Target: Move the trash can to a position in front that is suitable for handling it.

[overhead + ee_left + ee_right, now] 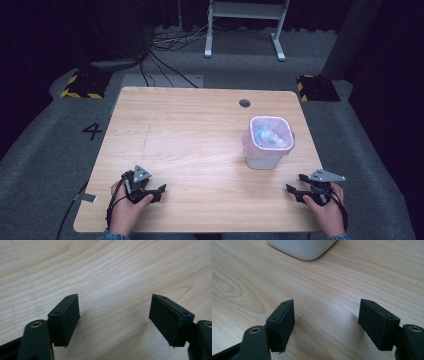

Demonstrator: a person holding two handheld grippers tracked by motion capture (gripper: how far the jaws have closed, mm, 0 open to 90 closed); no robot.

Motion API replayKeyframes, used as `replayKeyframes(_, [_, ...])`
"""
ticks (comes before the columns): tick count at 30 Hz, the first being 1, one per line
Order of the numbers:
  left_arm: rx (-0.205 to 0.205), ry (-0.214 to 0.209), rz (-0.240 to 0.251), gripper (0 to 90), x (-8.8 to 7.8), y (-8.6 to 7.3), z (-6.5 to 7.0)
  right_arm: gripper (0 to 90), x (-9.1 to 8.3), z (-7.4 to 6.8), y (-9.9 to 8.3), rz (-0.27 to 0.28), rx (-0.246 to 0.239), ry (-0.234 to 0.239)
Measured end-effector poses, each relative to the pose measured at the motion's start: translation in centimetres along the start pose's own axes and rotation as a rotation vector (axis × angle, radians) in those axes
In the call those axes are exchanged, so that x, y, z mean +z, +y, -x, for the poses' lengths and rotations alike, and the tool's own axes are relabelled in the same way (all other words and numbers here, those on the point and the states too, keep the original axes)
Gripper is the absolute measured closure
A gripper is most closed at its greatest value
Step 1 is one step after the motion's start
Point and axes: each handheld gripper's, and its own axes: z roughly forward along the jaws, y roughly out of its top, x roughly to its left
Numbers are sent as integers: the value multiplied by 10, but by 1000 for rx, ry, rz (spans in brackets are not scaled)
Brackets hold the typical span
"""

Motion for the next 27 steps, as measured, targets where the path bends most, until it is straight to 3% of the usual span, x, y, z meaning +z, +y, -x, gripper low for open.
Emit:
replayKeyframes(8, [41,-2,13,234,2,13,7,282,-14,-1,20,51,12,-5])
replayKeyframes(12, [63,0,7,235,2,17,8,233,-25,0,29,91,18,-42])
replayKeyframes(22, [42,-2,17,251,0,17,5,237,-51,9,72,227,42,-115])
replayKeyframes(27, [38,-10,19,249,2,17,4,245,-61,9,95,250,7,-119])
